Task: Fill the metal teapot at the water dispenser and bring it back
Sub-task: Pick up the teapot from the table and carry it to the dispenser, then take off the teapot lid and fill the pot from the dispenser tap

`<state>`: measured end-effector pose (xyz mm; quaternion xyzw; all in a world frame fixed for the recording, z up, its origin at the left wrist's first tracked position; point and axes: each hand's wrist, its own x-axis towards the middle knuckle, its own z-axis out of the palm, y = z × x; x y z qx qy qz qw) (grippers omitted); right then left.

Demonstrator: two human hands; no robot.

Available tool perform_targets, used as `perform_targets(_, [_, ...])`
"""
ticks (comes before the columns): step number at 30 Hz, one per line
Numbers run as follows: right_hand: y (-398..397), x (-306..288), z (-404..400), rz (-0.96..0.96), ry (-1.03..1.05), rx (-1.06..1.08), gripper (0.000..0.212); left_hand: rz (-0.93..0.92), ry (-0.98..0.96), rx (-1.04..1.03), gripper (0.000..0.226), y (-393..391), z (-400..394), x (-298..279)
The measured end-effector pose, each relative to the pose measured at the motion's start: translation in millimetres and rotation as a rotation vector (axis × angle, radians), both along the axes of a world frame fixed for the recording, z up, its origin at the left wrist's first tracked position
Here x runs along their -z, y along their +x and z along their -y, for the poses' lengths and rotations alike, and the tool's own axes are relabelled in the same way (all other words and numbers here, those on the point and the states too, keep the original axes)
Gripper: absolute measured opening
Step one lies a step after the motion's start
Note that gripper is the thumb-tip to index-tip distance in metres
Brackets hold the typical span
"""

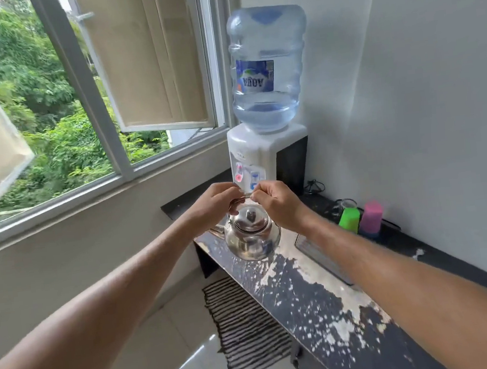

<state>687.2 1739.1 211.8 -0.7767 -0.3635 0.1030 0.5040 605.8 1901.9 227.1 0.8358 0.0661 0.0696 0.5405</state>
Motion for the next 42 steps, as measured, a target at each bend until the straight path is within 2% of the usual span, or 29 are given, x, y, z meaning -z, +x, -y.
perform_targets(7, [103.0, 23.5, -45.3, -0.055, -0.046, 0.083, 0.023, -0.051, -0.005, 0.095, 0.023, 114.5, -53.7, 24.5])
perform_targets(10, [139.6, 45.2, -67.5, -0.093, -0.062, 0.13, 0.03, -0.079, -0.011, 0.156, 0.027, 158.9, -81.8, 44.6])
perform_targets(21, [217.1, 122.5, -145.6, -0.227, -0.224, 0.408, 0.024, -0.275, 0.184, 0.486, 0.023, 293.4, -177.0, 114.6])
perform_targets(27, [239.5, 166.1, -169.9, -0.325, -0.288, 0.482, 0.021, -0.404, 0.271, 0.644, 0.019, 338.6, -201.1, 157.0])
perform_targets(30, [249.5, 188.1, -176.7, -0.359, -0.302, 0.489, 0.021, -0.421, 0.331, 0.702, 0.017, 356.0, -207.8, 177.2])
perform_targets(42, [258.5, 246.3, -197.5, -0.467, -0.349, 0.536, 0.019, -0.474, 0.373, 0.841, 0.016, 389.3, -230.4, 241.1])
